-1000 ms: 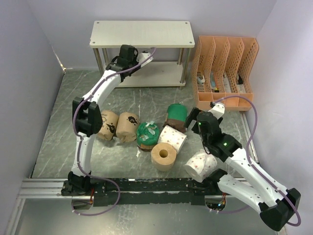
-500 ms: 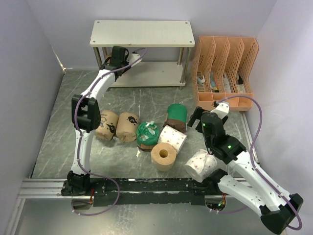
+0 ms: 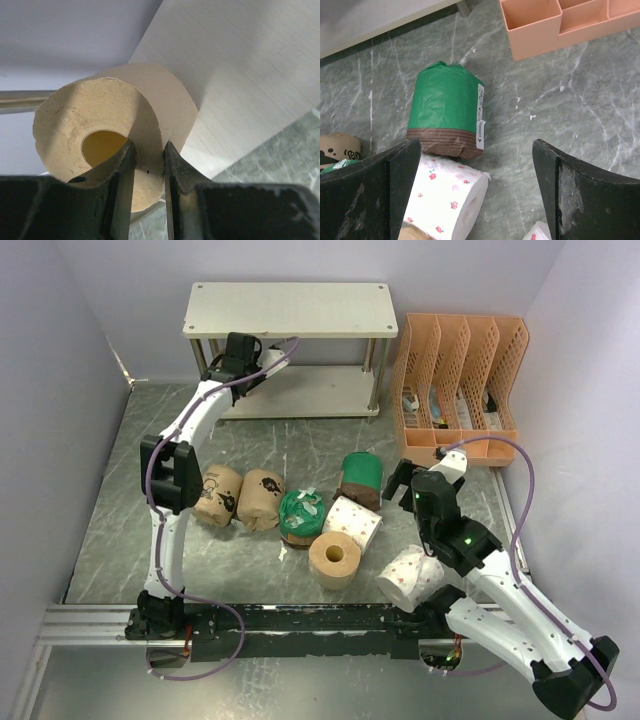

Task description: Place and organize the paper towels onto the shelf

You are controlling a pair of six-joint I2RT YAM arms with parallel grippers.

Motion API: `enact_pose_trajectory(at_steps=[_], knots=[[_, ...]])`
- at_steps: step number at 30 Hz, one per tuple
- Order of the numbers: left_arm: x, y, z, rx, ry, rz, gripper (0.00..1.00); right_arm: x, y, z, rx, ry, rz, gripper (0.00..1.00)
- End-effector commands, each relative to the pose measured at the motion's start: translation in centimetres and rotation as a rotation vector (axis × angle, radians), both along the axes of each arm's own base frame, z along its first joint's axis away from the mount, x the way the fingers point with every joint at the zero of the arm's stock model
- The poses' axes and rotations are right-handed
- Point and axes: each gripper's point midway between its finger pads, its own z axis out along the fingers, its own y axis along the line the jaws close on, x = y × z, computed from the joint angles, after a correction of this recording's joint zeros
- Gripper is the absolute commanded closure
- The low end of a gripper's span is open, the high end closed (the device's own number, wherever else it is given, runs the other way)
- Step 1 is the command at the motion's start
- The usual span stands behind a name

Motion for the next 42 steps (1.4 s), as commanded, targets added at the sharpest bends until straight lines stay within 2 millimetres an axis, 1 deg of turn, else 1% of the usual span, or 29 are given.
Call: enact_pose_trajectory(at_steps=[1, 6, 11, 16, 18, 19, 20, 21, 22, 23, 24, 26, 28, 30, 31, 32, 34, 35, 36, 37, 38, 39, 40, 42], knots=[[-1.3, 0.6, 6.0, -0.003, -0.098, -0.006, 0.65, -0.3, 0.0, 0.1, 0.02, -0.013, 0.014, 0.07], [-1.6, 1.1, 5.3, 0.019, -0.084, 0.013, 0.62, -1.2, -0.6, 0.1, 0.025, -0.01, 0.009, 0.07], [-1.8, 1.2, 3.8, 0.023, -0.05, 0.022, 0.61, -1.9, -1.1, 0.4, 0.043, -0.021, 0.001, 0.07], [-1.8, 1.4, 2.0, 0.033, -0.024, 0.045, 0.55, -2.1, -1.1, 0.6, 0.05, -0.017, 0.009, 0.07], [-1.7, 1.6, 1.8, 0.025, -0.021, 0.068, 0.53, -2.1, -1.1, 0.7, 0.053, -0.017, 0.006, 0.07], [-1.7, 1.5, 1.8, 0.017, -0.018, 0.077, 0.5, -2.2, -1.1, 0.8, 0.053, -0.018, 0.007, 0.06], [-1.7, 1.3, 2.1, -0.002, -0.019, 0.087, 0.36, -2.2, -1.1, 0.8, 0.056, -0.02, 0.005, 0.06], [-1.9, 1.0, 2.5, -0.017, -0.018, 0.092, 0.13, -2.2, -1.1, 0.9, 0.058, -0.021, 0.008, 0.06], [-2.2, 0.4, 3.1, -0.03, -0.019, 0.094, 0.01, -2.3, -1.1, 0.9, 0.059, -0.021, 0.009, 0.06], [-2.6, -0.1, 3.9, -0.044, -0.029, 0.099, 0.0, -2.3, -1.1, 1.0, 0.065, -0.019, 0.002, 0.06], [-3.4, -0.8, 5.5, -0.062, -0.051, 0.097, 0.0, -2.4, -1.3, 1.1, 0.071, -0.02, -0.005, 0.06], [-5.6, -2.8, 7.9, -0.088, -0.073, 0.061, 0.01, -2.6, -1.4, 1.6, 0.078, -0.028, -0.006, 0.06], [-9.0, -5.4, 10.8, -0.105, -0.096, -0.019, 0.01, -2.7, -1.5, 2.1, 0.089, -0.04, -0.005, 0.06], [-13.4, -8.2, 12.8, -0.12, -0.082, -0.136, 0.0, -3.0, -1.6, 2.4, 0.095, -0.045, -0.003, 0.06], [-15.8, -9.6, 13.0, -0.129, -0.055, -0.198, 0.0, -3.1, -1.6, 2.5, 0.1, -0.046, -0.005, 0.06], [-18.6, -11.1, 13.1, -0.141, -0.026, -0.262, 0.0, -3.3, -1.7, 2.5, 0.103, -0.044, -0.005, 0.06], [-24.7, -14.0, 11.5, -0.109, 0.046, -0.387, 0.0, -3.6, -2.0, 2.4, 0.108, -0.039, -0.016, 0.06], [-28.7, -16.2, 10.1, -0.068, 0.069, -0.47, 0.0, -3.7, -2.2, 2.3, 0.111, -0.038, -0.024, 0.06], [-31.5, -16.5, 8.1, -0.017, 0.124, -0.515, 0.0, -3.9, -2.2, 2.4, 0.119, -0.04, -0.025, 0.06], [-33.6, -16.7, 6.4, -0.01, 0.198, -0.547, 0.0, -4.0, -2.3, 2.6, 0.127, -0.044, -0.025, 0.05], [-34.5, -16.6, 5.2, -0.015, 0.239, -0.561, 0.0, -4.2, -2.4, 2.9, 0.137, -0.049, -0.027, 0.05], [-35.7, -16.1, 3.8, 0.001, 0.254, -0.58, 0.0, -4.4, -2.5, 3.3, 0.144, -0.055, -0.03, 0.05], [-36.8, -16.4, 3.6, 0.013, 0.238, -0.62, 0.0, -4.6, -2.7, 3.6, 0.146, -0.058, -0.035, 0.05], [-39.3, -16.4, 2.7, 0.032, 0.251, -0.682, 0.0, -5.0, -3.4, 4.0, 0.146, -0.058, -0.057, 0.05]])
